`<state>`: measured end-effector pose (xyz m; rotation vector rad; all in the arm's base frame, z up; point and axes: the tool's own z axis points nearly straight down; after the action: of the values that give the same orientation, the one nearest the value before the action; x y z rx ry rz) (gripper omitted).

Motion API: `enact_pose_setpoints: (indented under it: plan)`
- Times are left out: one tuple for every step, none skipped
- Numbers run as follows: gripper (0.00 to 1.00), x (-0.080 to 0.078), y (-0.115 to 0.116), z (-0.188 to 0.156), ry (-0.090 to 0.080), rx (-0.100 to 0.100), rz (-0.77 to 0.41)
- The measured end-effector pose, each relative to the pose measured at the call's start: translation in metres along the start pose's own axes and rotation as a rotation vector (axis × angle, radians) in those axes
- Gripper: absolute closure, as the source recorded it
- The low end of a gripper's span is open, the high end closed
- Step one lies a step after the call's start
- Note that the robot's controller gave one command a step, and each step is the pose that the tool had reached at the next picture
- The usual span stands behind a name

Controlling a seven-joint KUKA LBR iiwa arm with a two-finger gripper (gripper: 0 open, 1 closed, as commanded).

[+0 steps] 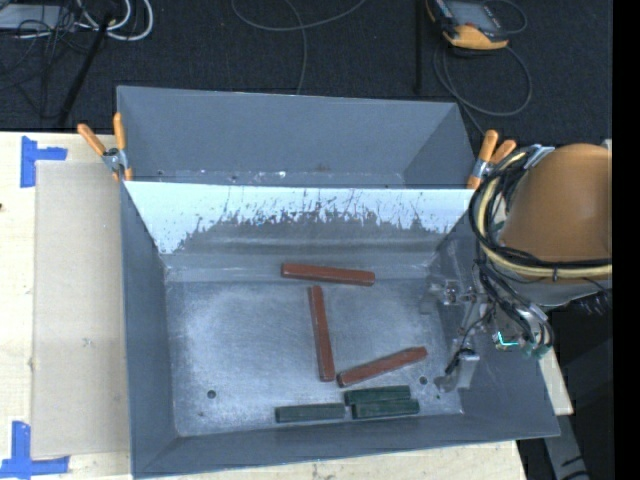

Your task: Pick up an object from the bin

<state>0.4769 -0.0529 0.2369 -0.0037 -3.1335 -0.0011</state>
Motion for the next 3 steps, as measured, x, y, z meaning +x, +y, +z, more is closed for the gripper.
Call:
enact_pose_setpoints:
  plan:
    - [0.00,-0.040,0.005,0.171,0.001,0.000,-0.211]
    - [0.00,-0.044,0.025,0.136,-0.010,0.002,-0.559]
    - [0.00,-0.045,-0.016,0.137,-0.008,0.002,-0.403]
